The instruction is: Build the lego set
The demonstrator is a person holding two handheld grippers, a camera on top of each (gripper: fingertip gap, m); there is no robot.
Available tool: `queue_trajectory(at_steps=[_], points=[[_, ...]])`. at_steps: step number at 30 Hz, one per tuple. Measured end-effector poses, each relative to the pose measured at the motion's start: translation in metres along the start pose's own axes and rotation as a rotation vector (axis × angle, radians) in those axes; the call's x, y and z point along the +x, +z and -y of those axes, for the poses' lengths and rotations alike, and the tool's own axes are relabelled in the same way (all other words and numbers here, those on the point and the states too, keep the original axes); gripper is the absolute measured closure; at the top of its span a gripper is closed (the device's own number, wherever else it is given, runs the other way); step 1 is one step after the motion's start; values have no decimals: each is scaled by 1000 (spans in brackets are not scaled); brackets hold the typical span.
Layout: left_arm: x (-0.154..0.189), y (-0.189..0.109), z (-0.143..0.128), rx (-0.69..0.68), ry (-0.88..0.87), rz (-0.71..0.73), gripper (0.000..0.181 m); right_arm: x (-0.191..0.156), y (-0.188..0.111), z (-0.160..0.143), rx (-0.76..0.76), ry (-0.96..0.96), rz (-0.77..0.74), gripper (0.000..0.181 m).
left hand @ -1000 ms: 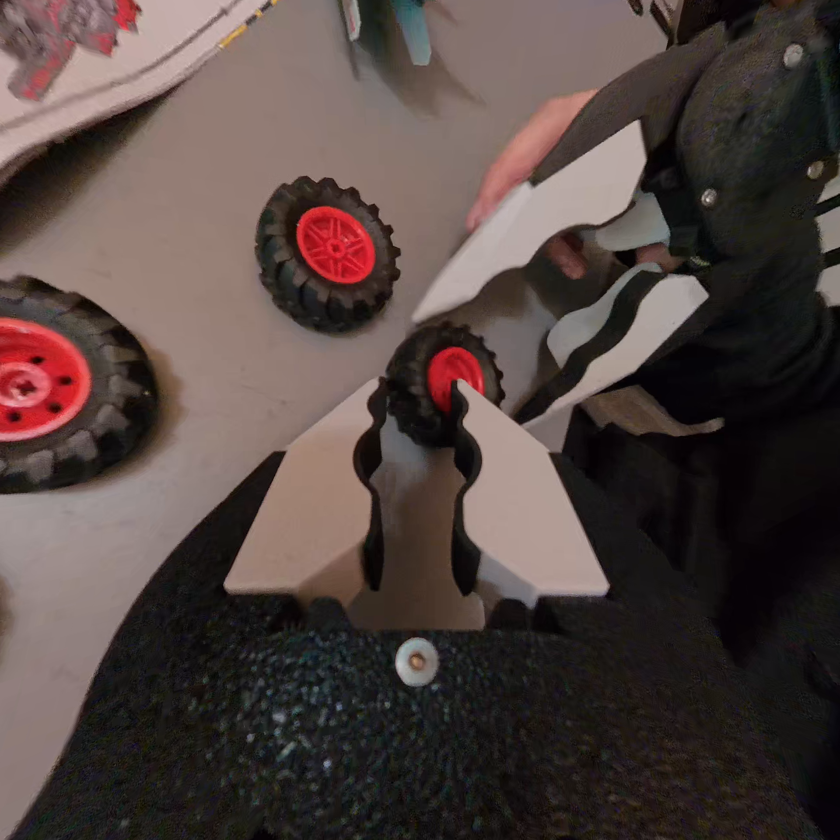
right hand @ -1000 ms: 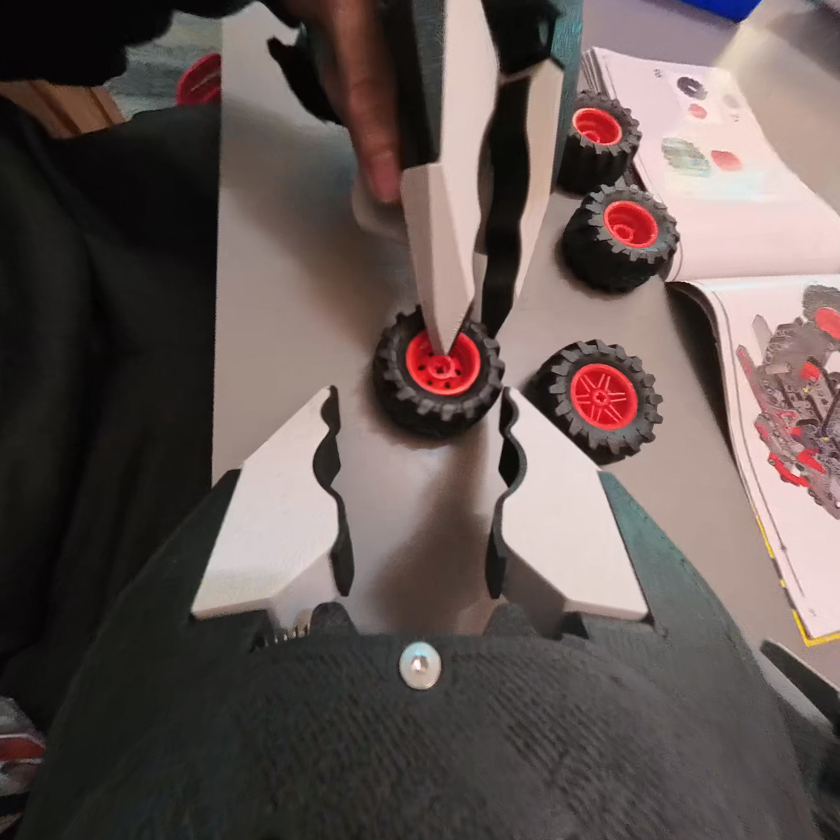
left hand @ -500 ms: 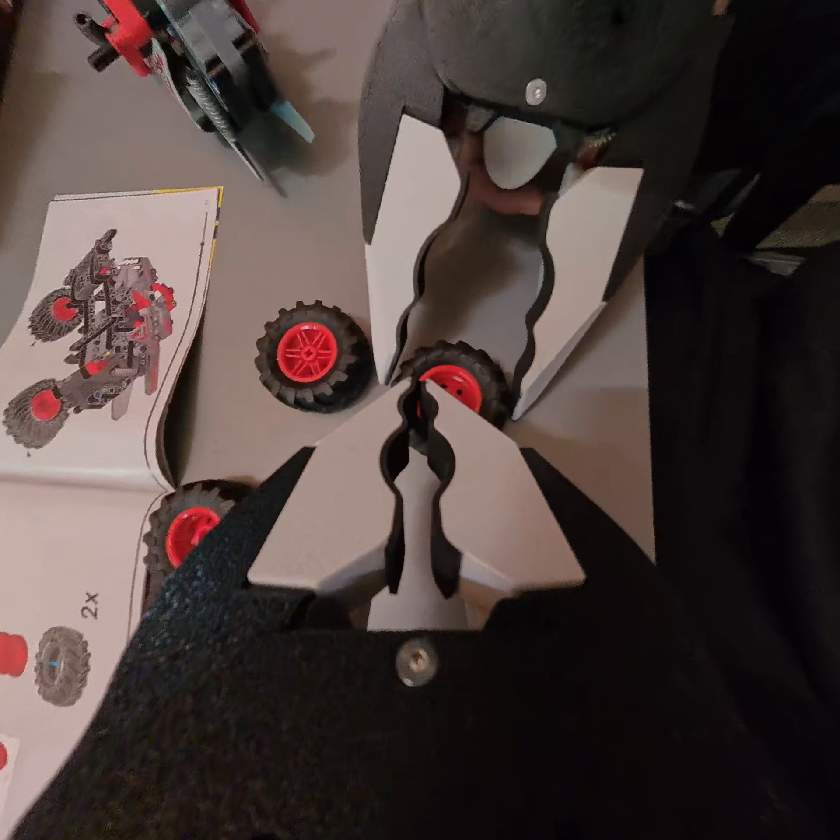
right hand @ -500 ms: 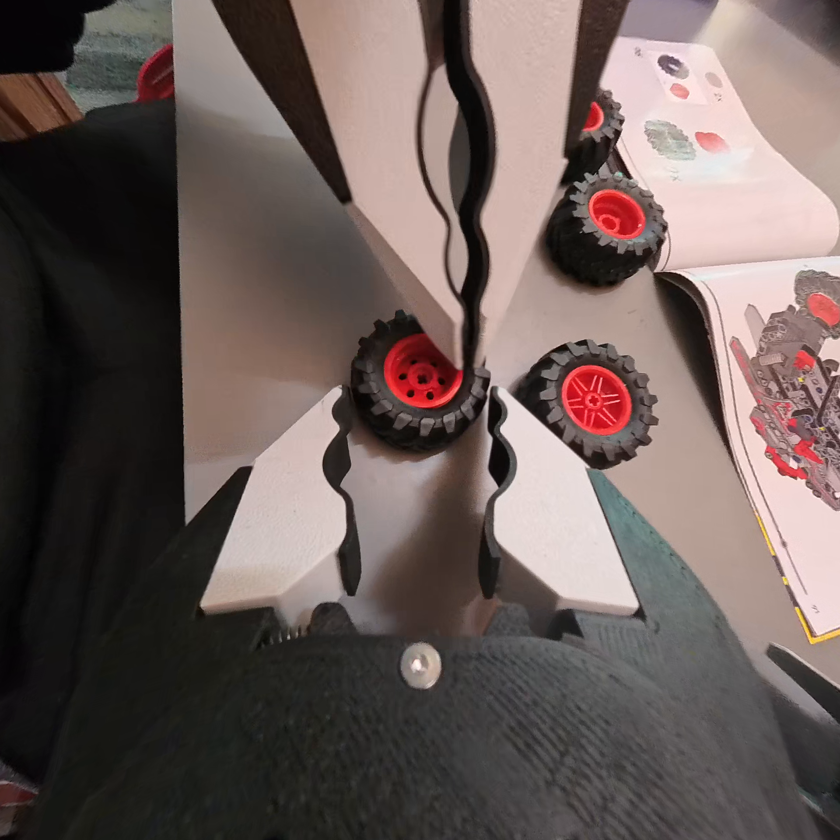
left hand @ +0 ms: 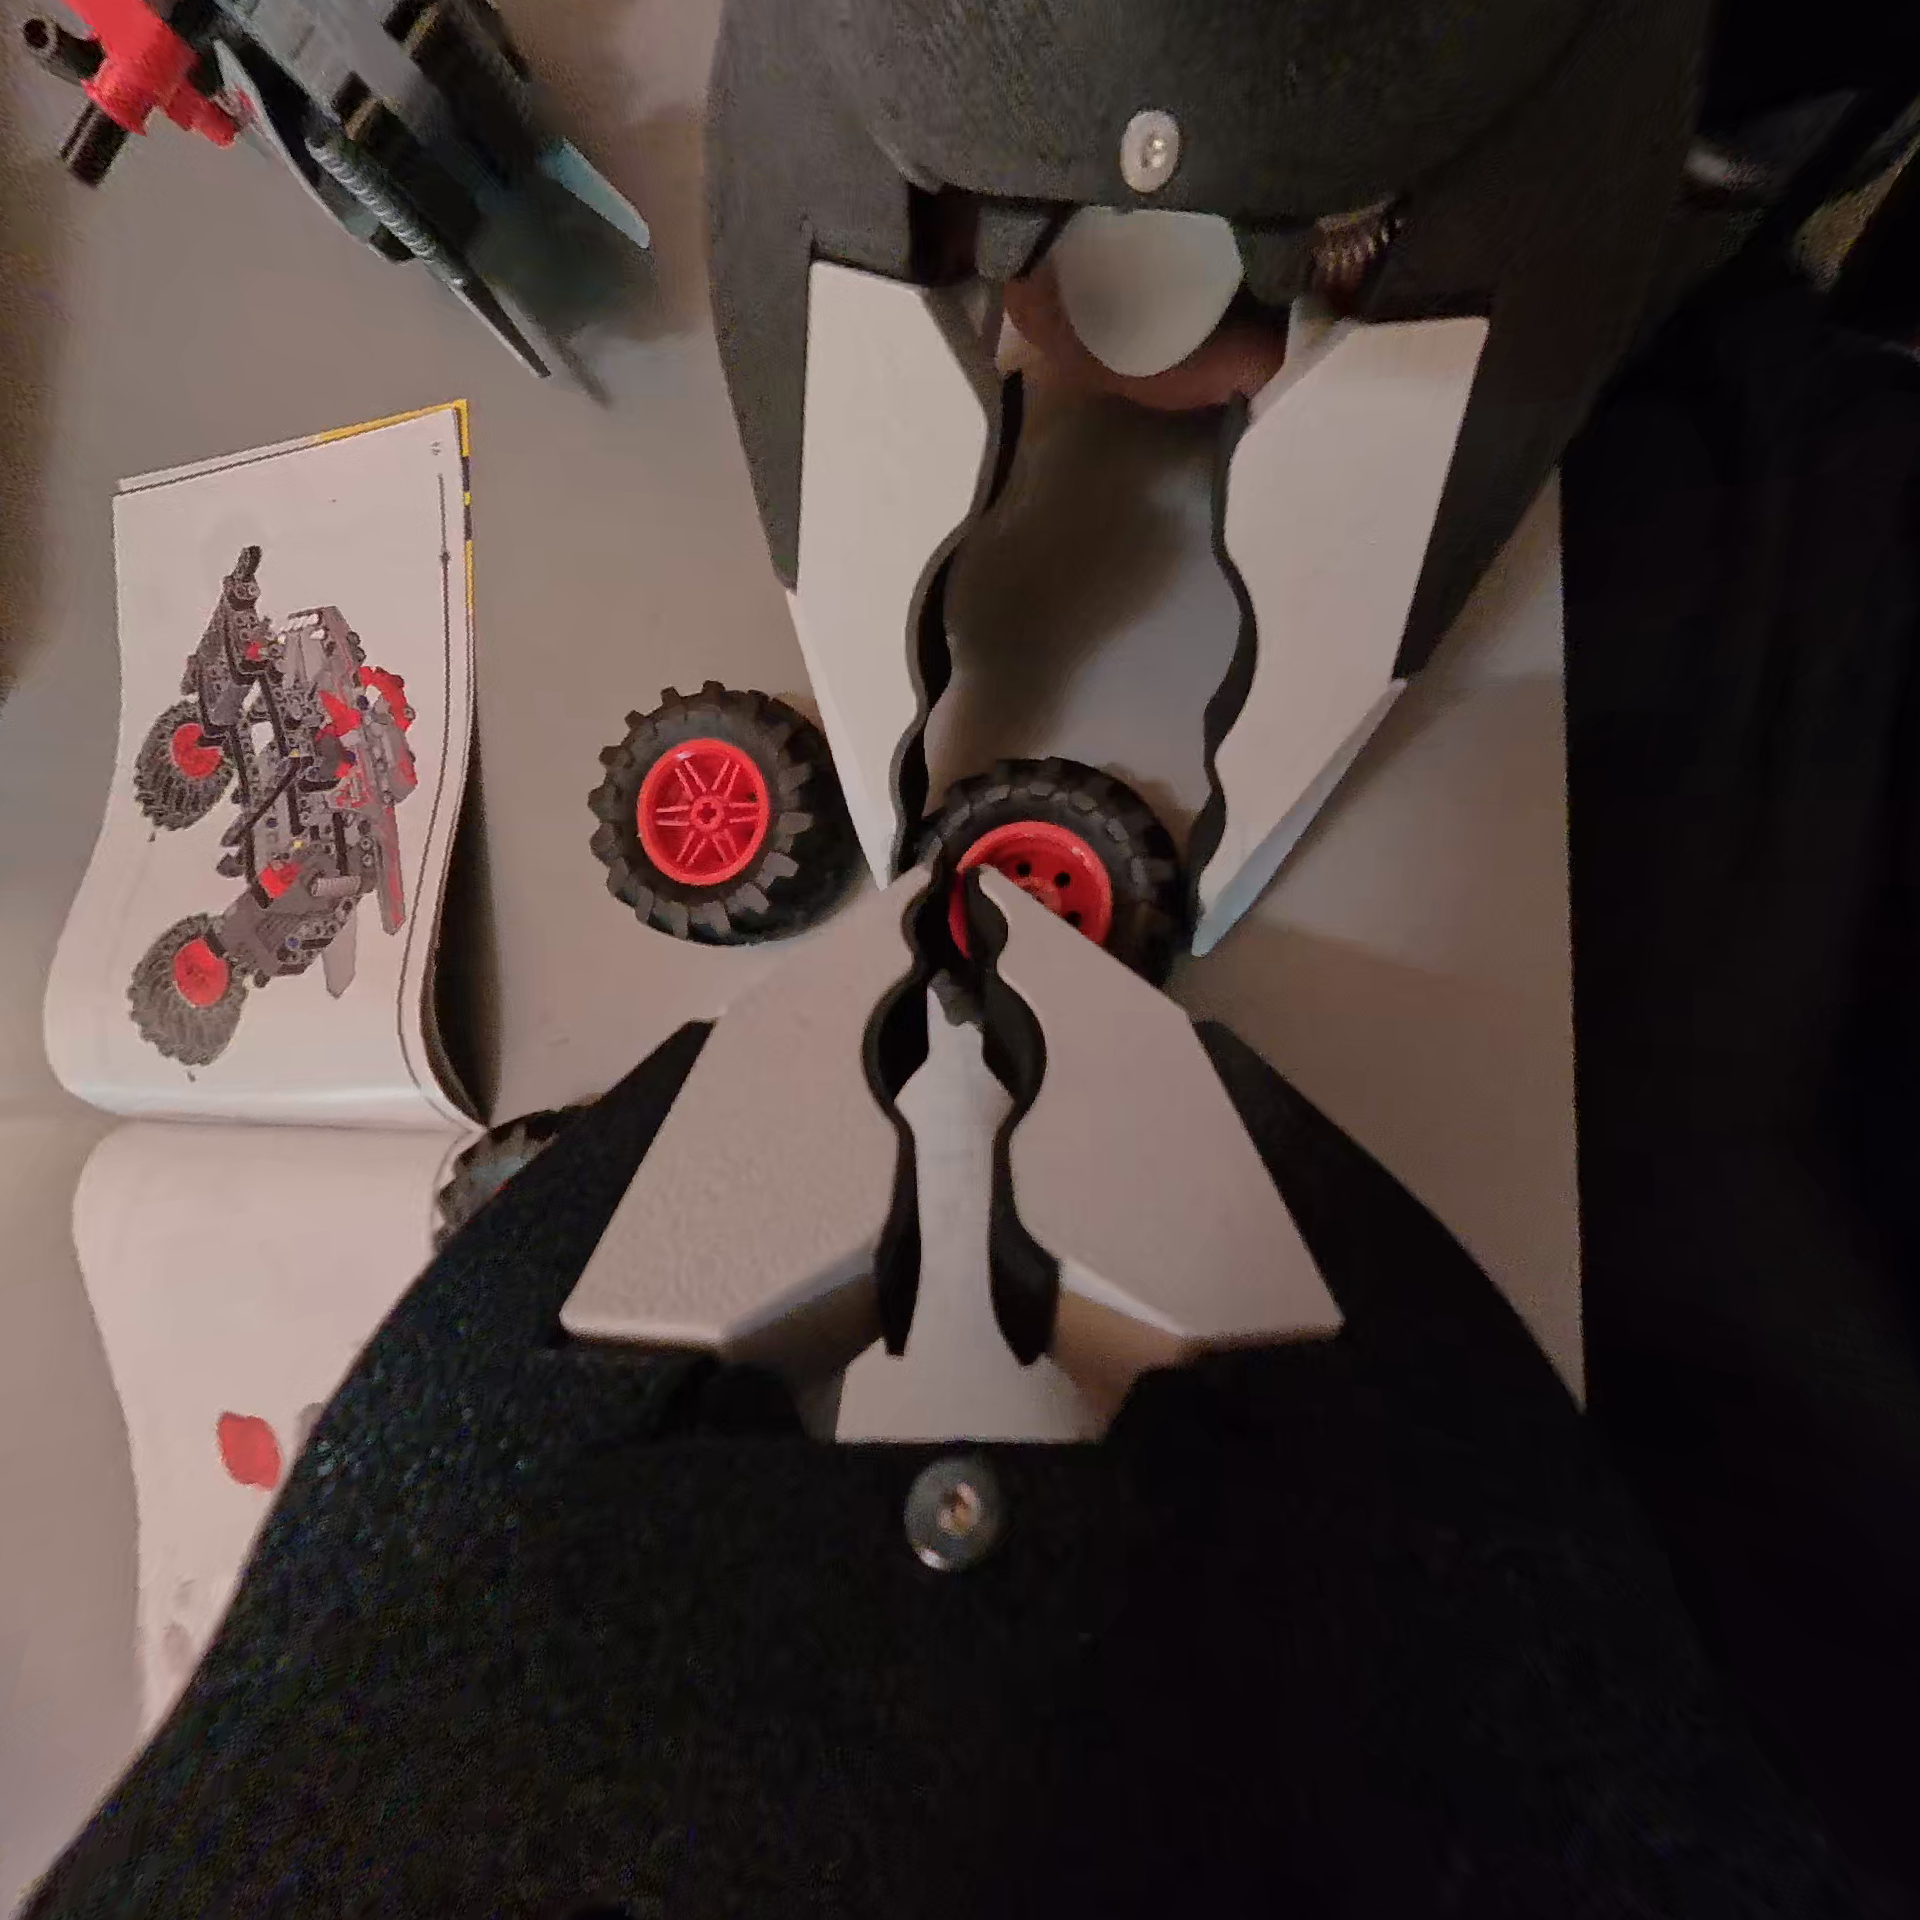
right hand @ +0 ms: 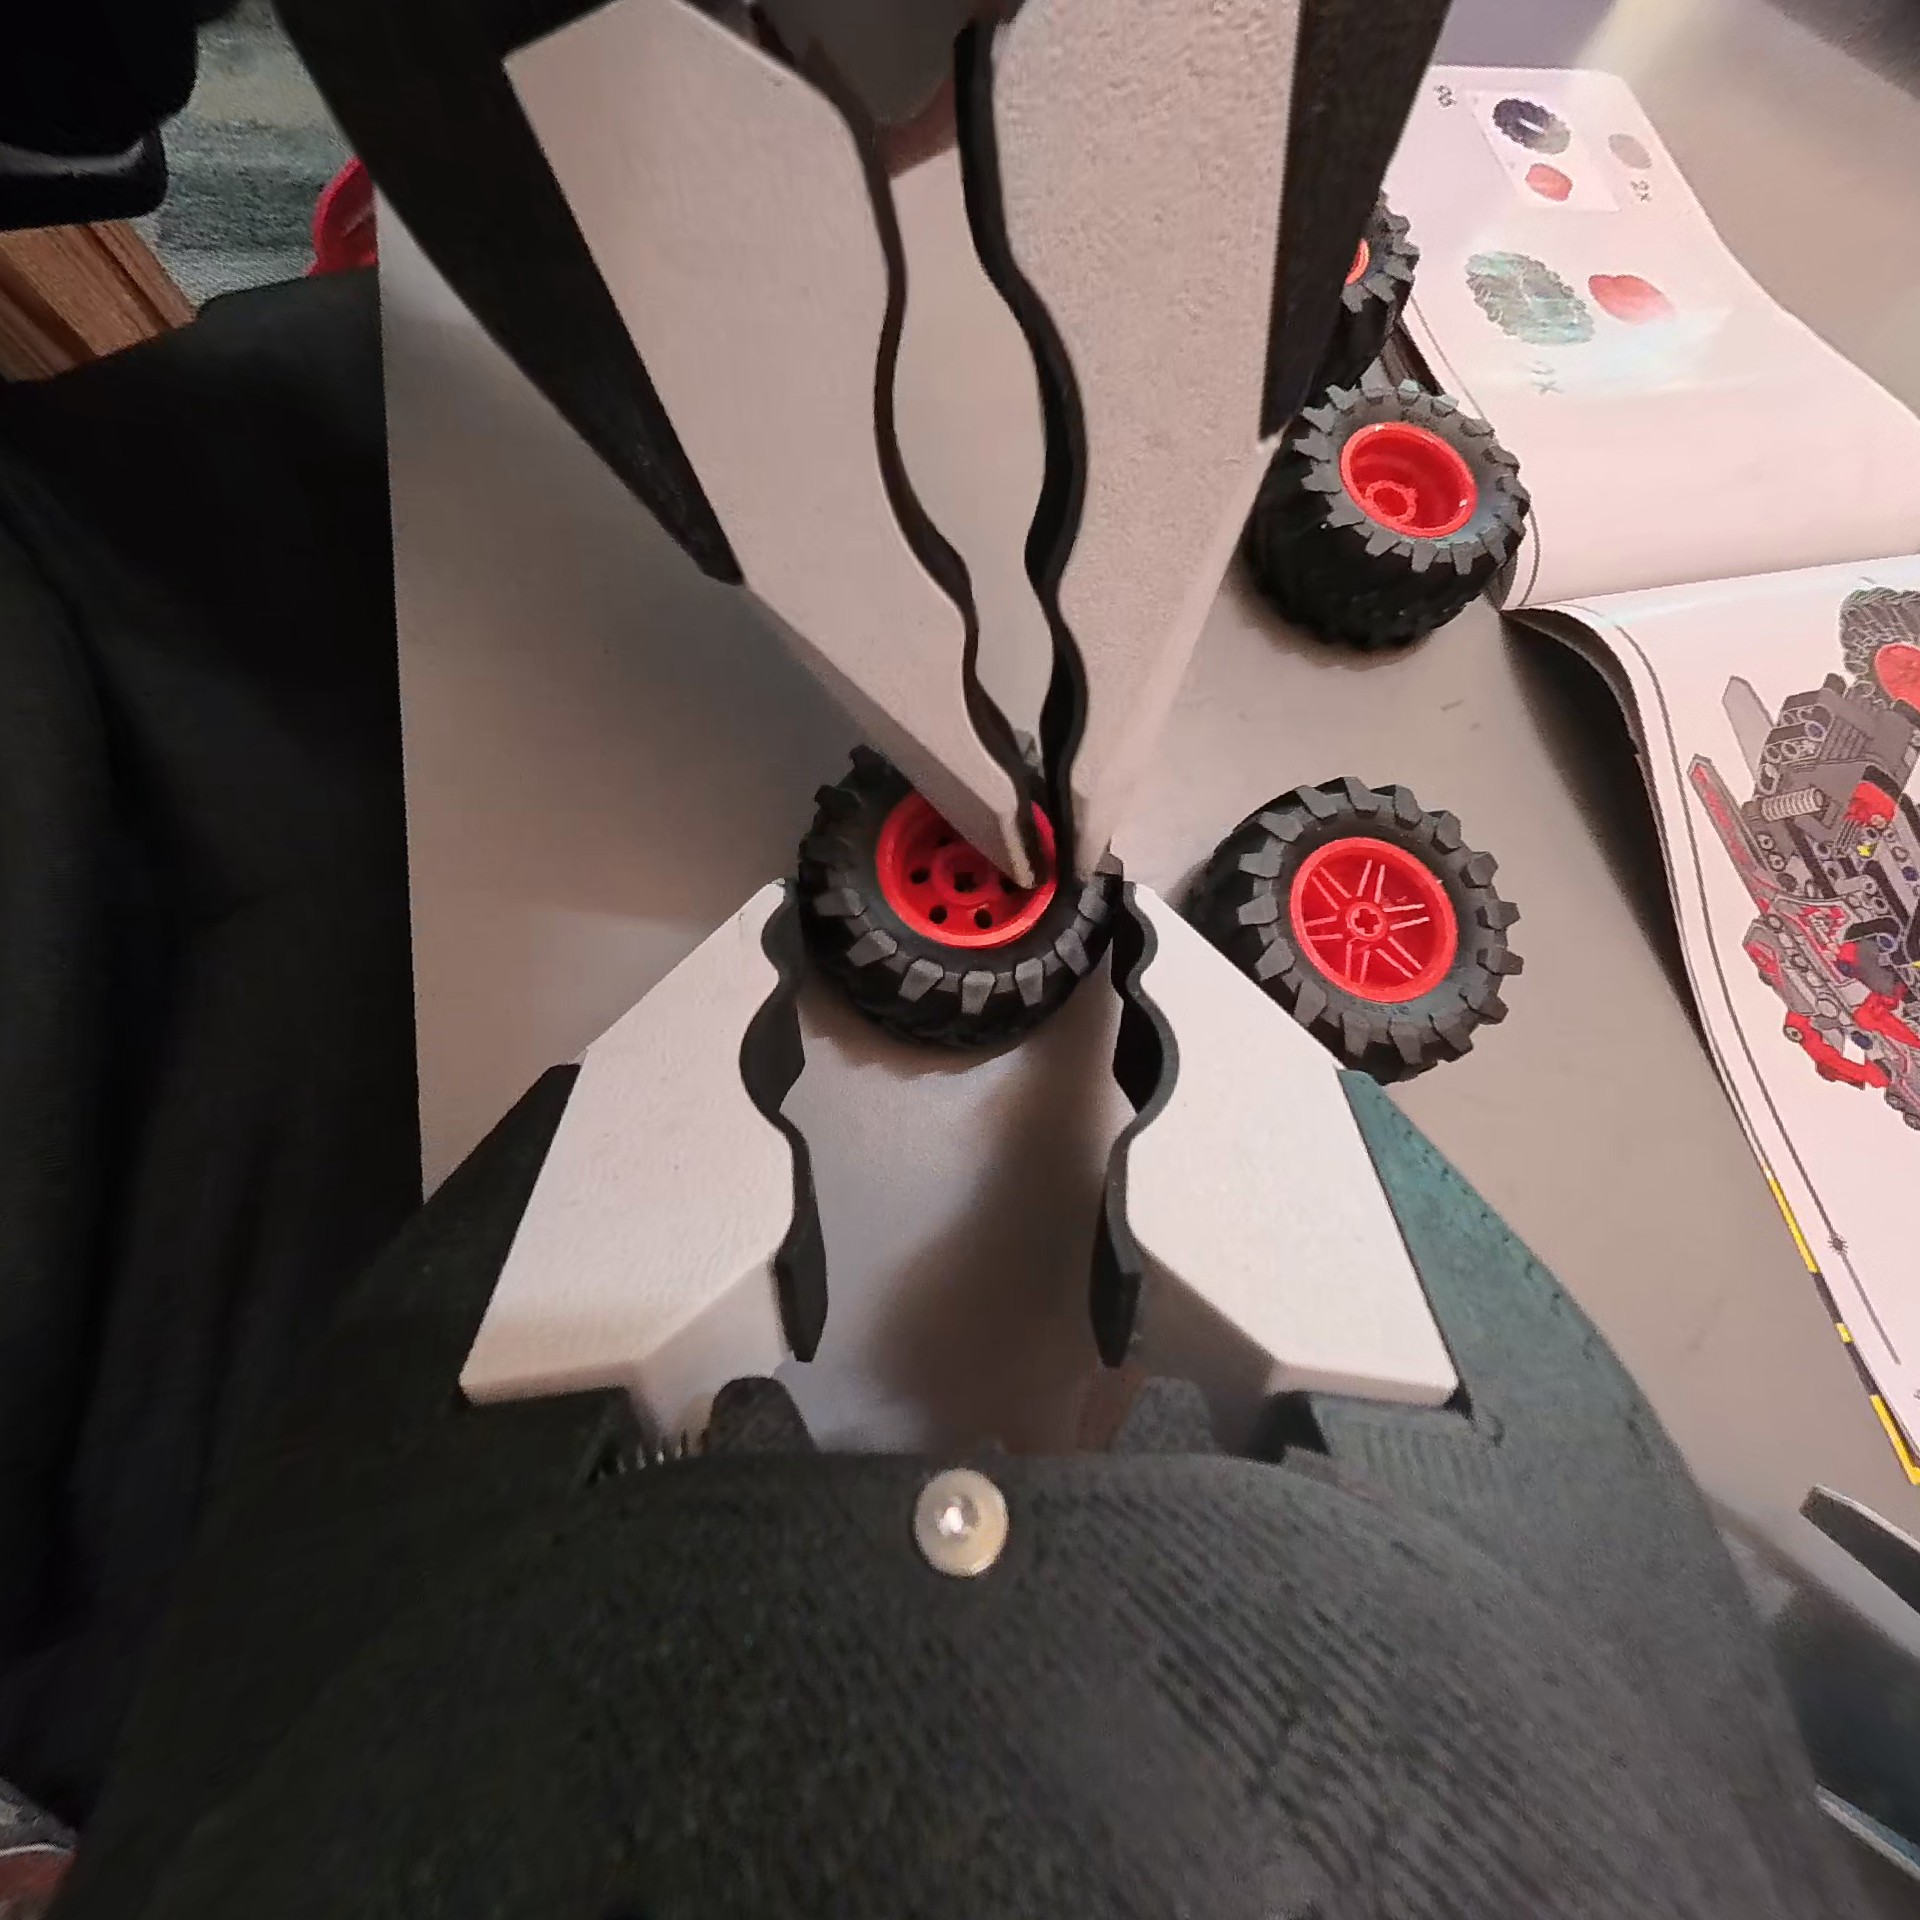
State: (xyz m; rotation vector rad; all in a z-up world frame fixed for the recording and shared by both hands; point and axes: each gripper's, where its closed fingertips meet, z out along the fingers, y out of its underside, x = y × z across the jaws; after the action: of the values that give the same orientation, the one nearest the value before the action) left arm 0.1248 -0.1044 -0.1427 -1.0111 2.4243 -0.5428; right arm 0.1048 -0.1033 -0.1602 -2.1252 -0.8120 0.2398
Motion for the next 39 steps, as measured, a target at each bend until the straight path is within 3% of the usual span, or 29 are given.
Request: queue_trajectory(at_steps=[3,8,15,20,22,25,29,34,39], points=[[-2,0,-1,-79,43,41,181,0,0,0,0,-3,-5,123],[-2,2,-2,-94,-160,-59,181,1,1,0,-4,8,-14,124],[-2,5,-2,-164,-184,-13,181,2,1,0,-8,26,-17,122],[-6,0,0,61,-222,66,181,4,2,2,-1,13,-55,120],[-13,-17,-1,175,-254,152,181,2,1,4,7,-20,-64,120],[-1,-38,4,291,-164,163,181,-1,-1,4,7,-78,-56,121],[10,-30,-4,163,-31,157,181,-1,-4,3,-10,-105,-41,123],[10,-13,-5,22,-23,72,181,-1,-3,3,-32,-120,-47,123],[3,-7,-10,-109,-41,88,181,-1,-2,3,-12,-105,-45,123]])
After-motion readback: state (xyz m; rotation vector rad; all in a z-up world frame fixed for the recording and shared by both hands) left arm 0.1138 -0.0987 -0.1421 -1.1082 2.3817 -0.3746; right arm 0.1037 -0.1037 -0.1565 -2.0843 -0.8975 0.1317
